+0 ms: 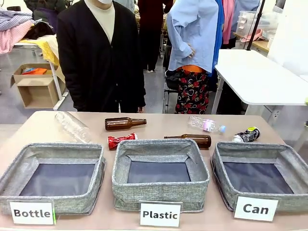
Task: Sort the can waste into the basket.
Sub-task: Pick up the can waste from the table and place it in the right Fabric basket.
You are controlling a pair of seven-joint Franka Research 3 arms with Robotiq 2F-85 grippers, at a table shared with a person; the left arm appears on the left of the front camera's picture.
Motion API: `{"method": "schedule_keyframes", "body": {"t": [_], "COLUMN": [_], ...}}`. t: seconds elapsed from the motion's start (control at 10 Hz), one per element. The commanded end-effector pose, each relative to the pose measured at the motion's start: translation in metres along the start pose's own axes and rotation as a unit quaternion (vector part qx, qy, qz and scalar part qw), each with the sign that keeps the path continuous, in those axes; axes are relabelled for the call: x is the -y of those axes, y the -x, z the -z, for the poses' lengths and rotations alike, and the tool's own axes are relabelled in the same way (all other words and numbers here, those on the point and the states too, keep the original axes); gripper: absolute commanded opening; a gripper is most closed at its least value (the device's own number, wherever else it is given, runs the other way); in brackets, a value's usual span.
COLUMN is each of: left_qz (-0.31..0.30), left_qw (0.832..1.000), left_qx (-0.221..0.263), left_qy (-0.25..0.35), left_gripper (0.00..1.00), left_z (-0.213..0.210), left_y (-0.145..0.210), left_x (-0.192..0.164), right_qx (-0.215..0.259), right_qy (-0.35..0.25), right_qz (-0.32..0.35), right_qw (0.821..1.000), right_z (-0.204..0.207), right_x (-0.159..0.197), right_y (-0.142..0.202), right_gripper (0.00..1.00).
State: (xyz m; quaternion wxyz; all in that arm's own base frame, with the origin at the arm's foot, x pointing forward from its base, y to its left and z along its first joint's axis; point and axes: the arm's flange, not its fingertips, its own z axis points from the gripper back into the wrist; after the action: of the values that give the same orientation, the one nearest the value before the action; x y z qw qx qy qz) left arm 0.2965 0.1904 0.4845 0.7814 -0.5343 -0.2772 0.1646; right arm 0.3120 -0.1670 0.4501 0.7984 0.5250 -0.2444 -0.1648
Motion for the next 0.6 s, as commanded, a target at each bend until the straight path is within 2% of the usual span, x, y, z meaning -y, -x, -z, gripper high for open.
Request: {"method": "schedule_keyframes", "body": {"t": [0.0,0.1,0.2,0.3,0.5], "left_qz": [-0.074,-0.079,-0.088,-0.094,-0.094], "left_qw": [0.993,0.99,0.986,0.992,0.992], "left_qx": [0.091,0.12,0.143,0.079,0.079], "left_qy": [0.015,0.01,-0.004,0.003,0.003], "left_gripper": [1.0,1.0,1.0,1.0,1.0], "left_z": [0.054,0.068,0.082,-0.007,-0.007], "left_y": [0.113,0.136,0.142,-0.014,-0.014], "left_x": [-0.04,-0.027,-0.013,-0.044,-0.044], "right_qx": [0.086,0.112,0.124,0.089,0.089], "right_qy": [-0.05,-0.052,-0.058,-0.033,-0.033], "right_qz": [0.045,0.066,0.083,0.074,0.074], "right_qw": [0.994,0.99,0.987,0.993,0.993], "right_z": [-0.016,-0.027,-0.031,-0.032,-0.032], "right_x": [0.023,0.035,0.047,0.037,0.037], "right_y": [-0.017,-0.019,-0.022,-0.013,-0.013], "right_gripper": [1.0,1.0,1.0,1.0,1.0]}}
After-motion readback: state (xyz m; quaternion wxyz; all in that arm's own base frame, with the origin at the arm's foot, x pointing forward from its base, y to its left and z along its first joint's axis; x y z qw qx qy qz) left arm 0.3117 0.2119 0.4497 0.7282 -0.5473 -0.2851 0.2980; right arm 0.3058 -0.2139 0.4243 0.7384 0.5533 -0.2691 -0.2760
